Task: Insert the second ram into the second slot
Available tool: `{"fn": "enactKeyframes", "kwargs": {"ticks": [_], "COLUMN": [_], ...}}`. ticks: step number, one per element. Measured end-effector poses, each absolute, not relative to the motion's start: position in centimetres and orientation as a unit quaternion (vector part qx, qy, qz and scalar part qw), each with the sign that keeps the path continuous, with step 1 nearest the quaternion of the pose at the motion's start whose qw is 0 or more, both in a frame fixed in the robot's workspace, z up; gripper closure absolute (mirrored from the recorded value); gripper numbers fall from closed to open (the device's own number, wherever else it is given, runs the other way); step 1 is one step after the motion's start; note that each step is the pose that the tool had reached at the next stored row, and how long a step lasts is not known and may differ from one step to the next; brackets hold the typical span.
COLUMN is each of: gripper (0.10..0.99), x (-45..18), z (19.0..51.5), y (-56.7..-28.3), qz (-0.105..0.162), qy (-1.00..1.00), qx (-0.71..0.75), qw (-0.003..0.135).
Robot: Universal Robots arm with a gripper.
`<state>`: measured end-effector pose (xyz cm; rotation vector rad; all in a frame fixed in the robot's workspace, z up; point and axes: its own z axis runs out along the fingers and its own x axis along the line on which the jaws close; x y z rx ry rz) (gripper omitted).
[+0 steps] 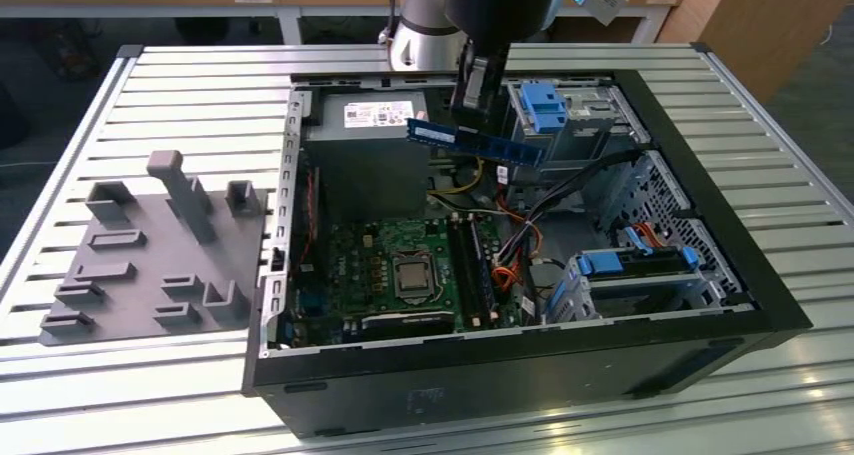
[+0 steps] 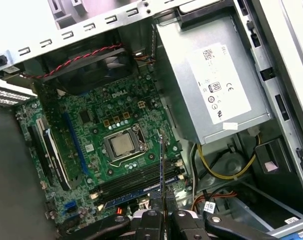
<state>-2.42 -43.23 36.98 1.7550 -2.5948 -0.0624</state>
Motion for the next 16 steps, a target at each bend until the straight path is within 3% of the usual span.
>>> {"fn": "enactKeyframes", "kwargs": {"ticks": [16], "gripper": [0.949], "x": [-2.42], "z": [36.96], "y": [-43.23], "qz": [-0.02], "qy": [-0.854], "qx": [0.519], "qw": [0.003]}}
